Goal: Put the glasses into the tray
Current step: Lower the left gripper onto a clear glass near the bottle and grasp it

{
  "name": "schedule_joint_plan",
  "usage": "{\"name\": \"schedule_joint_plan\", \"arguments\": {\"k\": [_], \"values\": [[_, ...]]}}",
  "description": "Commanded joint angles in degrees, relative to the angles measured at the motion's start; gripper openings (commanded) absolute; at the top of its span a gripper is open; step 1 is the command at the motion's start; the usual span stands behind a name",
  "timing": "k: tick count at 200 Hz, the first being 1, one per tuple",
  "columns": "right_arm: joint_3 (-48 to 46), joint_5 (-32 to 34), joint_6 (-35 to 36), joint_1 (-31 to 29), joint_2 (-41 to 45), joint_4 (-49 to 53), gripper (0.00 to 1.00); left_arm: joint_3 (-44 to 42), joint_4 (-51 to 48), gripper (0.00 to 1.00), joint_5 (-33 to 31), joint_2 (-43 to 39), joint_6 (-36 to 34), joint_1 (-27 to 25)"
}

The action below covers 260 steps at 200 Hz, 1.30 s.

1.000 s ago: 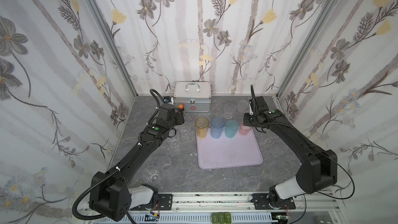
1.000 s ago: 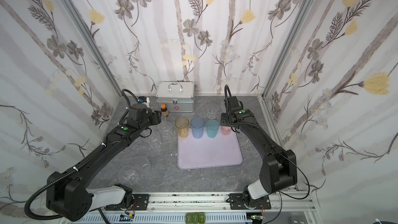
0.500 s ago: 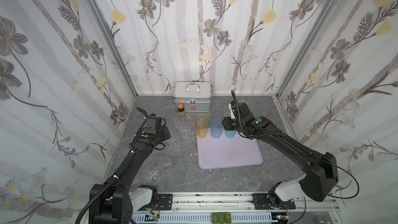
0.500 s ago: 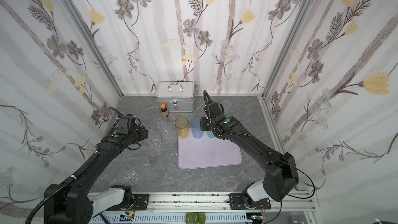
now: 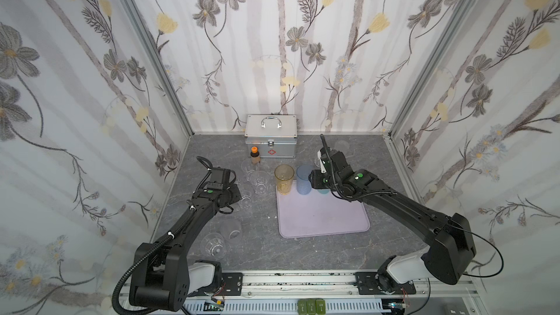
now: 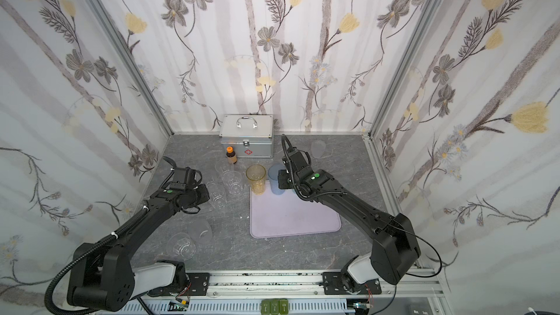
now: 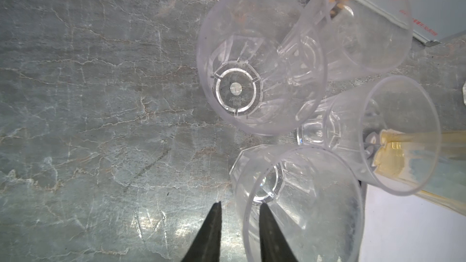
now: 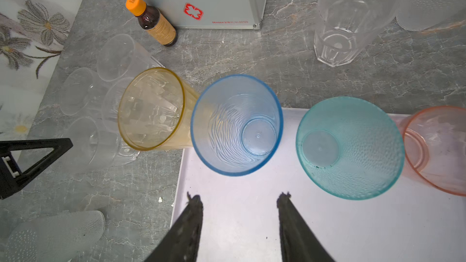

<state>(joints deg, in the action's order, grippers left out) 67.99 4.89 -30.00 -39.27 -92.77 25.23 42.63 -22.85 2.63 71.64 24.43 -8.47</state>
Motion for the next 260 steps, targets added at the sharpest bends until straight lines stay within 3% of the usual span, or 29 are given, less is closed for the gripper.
{"name": "schedule_joint_plan", "arguments": {"k": [1, 17, 70, 124, 152, 181, 227, 260], "values": [[0.69, 0.65, -0.62, -0.35, -0.73, -1.96, 0.49, -1.01, 2.02, 0.14, -0.71, -0.20, 0.80, -0.04], [0.40, 0.82, -0.58, -0.53, -1.00, -2.00, 0.49, -2.37, 1.93, 0.00, -0.83, -1.69, 0.95, -0.01], [0.59, 0.78, -0.50, -0.50, -1.84, -2.24, 0.49, -1.58, -0.66, 0.00, 0.04, -5.36, 3.29, -1.97], [1.28, 3.18, 0.32, -0.44, -0.38, -1.48, 0.49, 9.86, -13.85, 0.00, -5.93, -7.44, 4.38, -12.64], [1.44, 3.38, 0.41, -0.29, -0.48, -1.33, 0.49, 10.98, -17.06, 0.00, -6.40, -6.78, 6.73, -19.63], [2.23, 3.49, 0.78, -0.15, -0.98, -0.93, 0.49, 10.90, -18.41, 0.00, -6.30, -6.86, 7.91, -22.65], [3.99, 2.85, 0.96, 0.03, -2.72, -0.19, 0.49, 15.64, -18.37, 0.00, -5.44, 0.22, 7.88, -30.14], [3.57, 3.13, 0.96, 0.20, -2.39, -0.09, 0.49, 17.80, -18.15, 0.00, -6.68, 6.32, 7.65, -32.69]]}}
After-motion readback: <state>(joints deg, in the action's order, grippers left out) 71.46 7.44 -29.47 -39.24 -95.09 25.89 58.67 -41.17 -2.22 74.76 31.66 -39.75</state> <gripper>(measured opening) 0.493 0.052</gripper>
